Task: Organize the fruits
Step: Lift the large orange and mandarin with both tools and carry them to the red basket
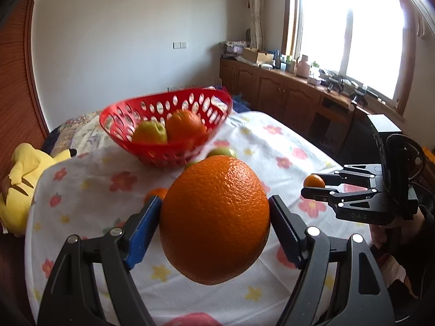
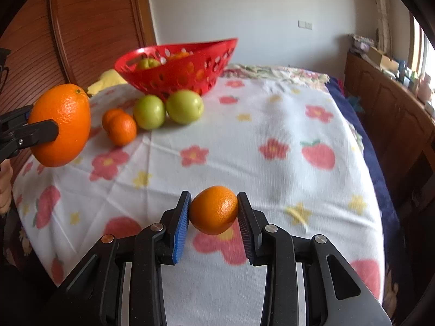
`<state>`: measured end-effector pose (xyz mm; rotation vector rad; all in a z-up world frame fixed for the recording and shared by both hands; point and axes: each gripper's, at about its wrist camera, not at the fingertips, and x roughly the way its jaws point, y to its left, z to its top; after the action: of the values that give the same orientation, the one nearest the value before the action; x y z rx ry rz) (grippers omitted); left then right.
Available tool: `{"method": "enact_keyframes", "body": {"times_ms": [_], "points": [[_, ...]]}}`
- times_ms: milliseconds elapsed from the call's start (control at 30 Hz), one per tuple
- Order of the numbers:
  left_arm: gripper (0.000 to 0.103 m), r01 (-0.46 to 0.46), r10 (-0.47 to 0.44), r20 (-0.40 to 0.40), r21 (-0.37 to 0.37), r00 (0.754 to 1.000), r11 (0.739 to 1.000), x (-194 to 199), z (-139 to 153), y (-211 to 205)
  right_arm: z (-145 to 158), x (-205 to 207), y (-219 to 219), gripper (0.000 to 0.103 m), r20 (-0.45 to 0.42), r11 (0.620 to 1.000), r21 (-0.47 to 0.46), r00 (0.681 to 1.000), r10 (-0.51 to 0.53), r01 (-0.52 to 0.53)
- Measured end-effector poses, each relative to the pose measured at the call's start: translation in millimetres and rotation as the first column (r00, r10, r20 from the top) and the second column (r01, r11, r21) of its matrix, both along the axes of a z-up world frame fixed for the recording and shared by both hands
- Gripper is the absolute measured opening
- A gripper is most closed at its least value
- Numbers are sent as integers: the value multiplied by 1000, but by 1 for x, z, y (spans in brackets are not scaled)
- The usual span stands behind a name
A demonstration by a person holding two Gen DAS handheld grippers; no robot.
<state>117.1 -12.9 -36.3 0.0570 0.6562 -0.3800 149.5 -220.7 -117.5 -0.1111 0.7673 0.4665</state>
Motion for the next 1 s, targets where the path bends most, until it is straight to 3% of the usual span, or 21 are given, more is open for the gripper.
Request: {"method": "enact_keyframes", "body": {"times_ms": [300,633,1000], "points": [[79,-4,4,75,2,997,1000,17,31,10,49,32,23,33,77,998,-11,995,62,-62],[79,-14,14,96,0,995,1000,54,45,19,91,77,46,33,136,993,-6,984,114,-114],[79,-37,37,86,-1,996,999,99,49,29,96,153,80,34,125,988,-16,980,153,-153]]}}
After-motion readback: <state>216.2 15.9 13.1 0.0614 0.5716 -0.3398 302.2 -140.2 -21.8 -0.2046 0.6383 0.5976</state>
